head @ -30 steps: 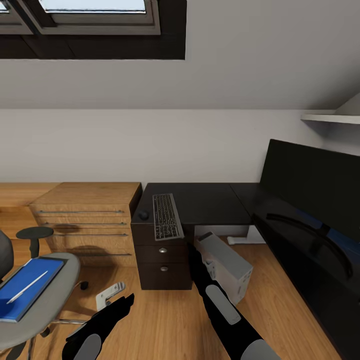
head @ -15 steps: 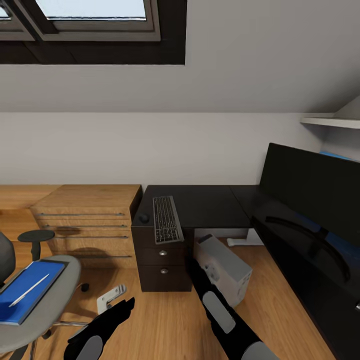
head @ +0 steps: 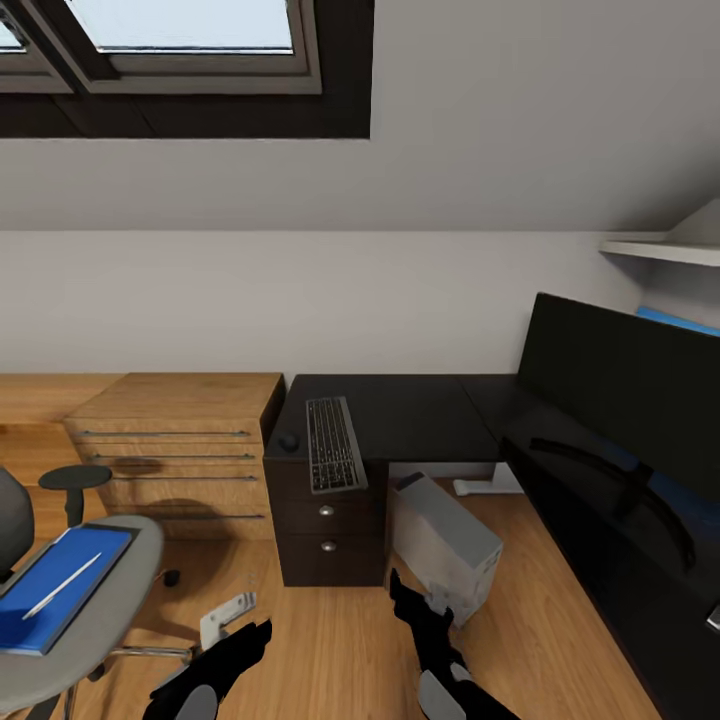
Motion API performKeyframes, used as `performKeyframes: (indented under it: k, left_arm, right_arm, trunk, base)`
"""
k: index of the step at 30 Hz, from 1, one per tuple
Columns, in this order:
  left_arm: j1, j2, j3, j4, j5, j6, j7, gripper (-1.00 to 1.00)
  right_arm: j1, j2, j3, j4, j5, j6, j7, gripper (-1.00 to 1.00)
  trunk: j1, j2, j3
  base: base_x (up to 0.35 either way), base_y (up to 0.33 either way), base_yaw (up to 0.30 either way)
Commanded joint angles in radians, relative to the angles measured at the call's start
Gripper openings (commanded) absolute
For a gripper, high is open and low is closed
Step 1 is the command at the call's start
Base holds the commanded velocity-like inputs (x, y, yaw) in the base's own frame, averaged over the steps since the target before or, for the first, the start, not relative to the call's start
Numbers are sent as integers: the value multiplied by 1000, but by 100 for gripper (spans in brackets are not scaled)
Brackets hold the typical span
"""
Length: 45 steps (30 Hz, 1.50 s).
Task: In the bedroom, organize the workspace by keeping the computer under the desk, ensuring the monitor is on the desk, placing the keyboard on the desk next to the monitor, placing the mouse on the desk next to the keyboard, moving the folder from the swivel chair onto the desk next to the mouse, stacking the notebook on top of the folder with the pen on top of the notebook, and positioning the swivel chair next to the desk.
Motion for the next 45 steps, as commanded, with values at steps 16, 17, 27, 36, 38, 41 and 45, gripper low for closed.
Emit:
performKeyframes:
  k: [16,17,27,36,38,41,45]
  left_arm:
    - [-1,-4,-214,646,-120,-498,4,100]
    - [-1,-4,-254,685,-120,-558,4,100]
    - [-1,-4,-333,757,-120,-674,7,100]
    - [-1,-4,-333,762,-113,-680,6,100]
    - [-1,-4,-339,816,-113,-680,6,100]
    - [-1,-4,-340,828,-113,-680,6,100]
    - [-1,-4,-340,830,-113,-679,6,100]
  right_arm:
    - [56,-66,9,294,191,-126,5,100]
    - [70,-75,9,297,223,-127,5,100]
    - [95,-90,7,303,334,-124,-1,100]
    - [96,-86,7,304,342,-127,-2,100]
    - [96,-83,8,305,338,-128,-2,100]
    - [96,-83,8,305,337,-128,-2,100]
    - [96,-80,8,305,337,-128,-2,100]
  trunk:
    - [-61,112,49]
    - [-65,119,52]
    - [-73,133,59]
    - [-73,133,59]
    - [-73,133,59]
    - [-73,133,59]
    - [-73,133,59]
  base:
    - [0,0,0]
    - [0,0,0]
    - [0,0,0]
    - [0,0,-44]
    - [0,-122,35]
    - [-6,-261,208]
    - [-126,-193,254]
